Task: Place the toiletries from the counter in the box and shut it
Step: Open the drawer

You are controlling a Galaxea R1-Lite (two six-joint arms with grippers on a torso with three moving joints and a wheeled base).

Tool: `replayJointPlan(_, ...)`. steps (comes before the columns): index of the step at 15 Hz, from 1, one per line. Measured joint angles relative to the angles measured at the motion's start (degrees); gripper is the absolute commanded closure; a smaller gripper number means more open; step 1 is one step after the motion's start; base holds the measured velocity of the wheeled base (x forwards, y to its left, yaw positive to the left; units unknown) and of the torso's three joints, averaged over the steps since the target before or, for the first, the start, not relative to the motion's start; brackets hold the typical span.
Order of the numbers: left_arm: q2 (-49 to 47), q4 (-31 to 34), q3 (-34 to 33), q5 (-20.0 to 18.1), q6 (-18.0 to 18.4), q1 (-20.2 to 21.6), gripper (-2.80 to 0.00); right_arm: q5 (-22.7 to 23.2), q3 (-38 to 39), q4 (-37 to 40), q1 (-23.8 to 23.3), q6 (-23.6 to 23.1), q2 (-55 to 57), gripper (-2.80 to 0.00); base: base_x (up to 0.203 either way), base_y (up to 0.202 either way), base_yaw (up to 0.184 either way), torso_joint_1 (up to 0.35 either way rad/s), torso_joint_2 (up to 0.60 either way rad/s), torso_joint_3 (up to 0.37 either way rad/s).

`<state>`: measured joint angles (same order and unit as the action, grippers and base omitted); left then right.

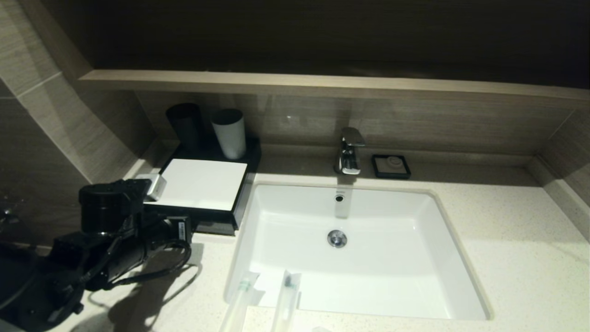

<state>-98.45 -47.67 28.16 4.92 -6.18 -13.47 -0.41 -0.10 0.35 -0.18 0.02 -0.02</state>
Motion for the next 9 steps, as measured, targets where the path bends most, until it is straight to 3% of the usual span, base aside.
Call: replayJointPlan(9,-1.4,-1.8,0.0,0.1,0.1,0.0,0.00,0.0,0.0,0.0,0.0,0.0,0.0,0.00,0.000,0.000,0.000,0.000,0.00,0.000)
